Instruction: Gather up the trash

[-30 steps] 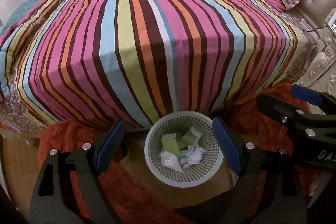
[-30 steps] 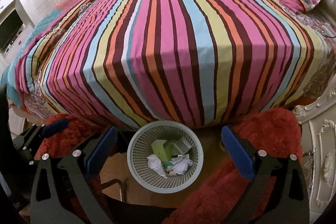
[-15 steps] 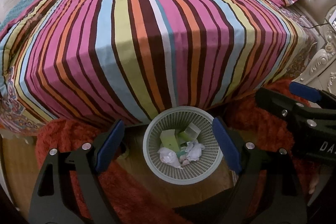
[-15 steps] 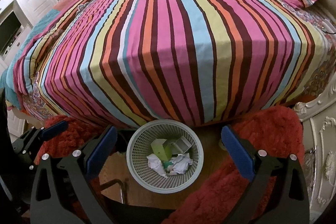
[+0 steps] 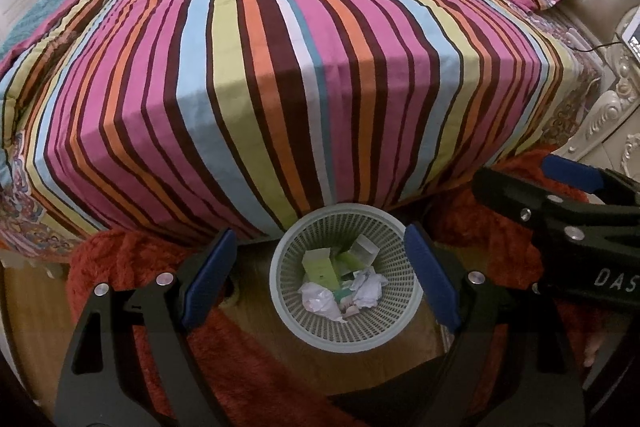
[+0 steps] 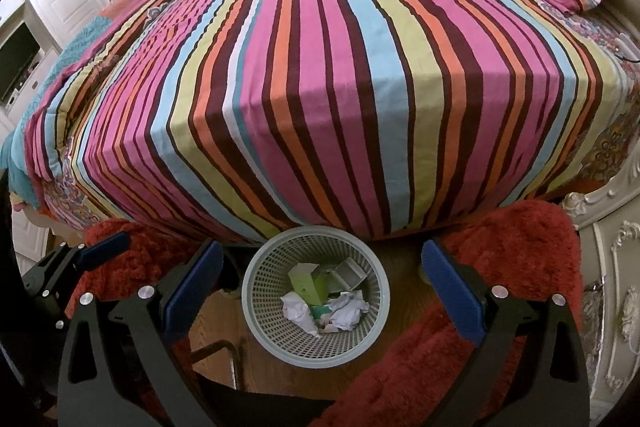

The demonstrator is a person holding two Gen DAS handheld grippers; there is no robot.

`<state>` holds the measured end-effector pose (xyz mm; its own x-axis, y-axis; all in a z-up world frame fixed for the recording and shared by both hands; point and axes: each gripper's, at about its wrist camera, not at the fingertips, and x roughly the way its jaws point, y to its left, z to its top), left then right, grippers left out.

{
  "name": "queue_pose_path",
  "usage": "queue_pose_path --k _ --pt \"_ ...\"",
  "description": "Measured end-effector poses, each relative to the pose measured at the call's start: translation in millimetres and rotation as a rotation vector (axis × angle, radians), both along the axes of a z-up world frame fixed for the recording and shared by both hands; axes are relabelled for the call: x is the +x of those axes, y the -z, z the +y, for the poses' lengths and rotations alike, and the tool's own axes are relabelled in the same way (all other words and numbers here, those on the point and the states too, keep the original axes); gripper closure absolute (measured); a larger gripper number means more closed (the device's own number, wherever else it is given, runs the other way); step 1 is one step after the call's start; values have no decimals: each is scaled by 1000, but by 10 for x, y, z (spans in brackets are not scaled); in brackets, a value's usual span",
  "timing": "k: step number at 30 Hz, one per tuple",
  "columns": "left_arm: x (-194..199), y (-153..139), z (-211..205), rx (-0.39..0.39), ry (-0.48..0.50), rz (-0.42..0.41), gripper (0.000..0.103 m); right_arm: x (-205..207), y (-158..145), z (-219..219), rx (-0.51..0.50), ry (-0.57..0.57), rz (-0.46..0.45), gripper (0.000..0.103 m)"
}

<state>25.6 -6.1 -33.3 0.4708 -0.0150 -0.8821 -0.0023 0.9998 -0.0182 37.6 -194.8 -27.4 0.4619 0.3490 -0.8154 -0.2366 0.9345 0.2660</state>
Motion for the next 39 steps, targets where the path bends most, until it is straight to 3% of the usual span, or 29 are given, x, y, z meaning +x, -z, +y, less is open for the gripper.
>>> queue_pose_path --k 14,37,39 --pt "10 7 60 -41 -12 -2 20 12 12 56 -1 -14 7 8" --pt "52 102 -57 25 10 34 20 38 47 56 3 -22 24 8" --pt "42 98 -79 39 11 25 15 30 50 67 3 -24 25 8"
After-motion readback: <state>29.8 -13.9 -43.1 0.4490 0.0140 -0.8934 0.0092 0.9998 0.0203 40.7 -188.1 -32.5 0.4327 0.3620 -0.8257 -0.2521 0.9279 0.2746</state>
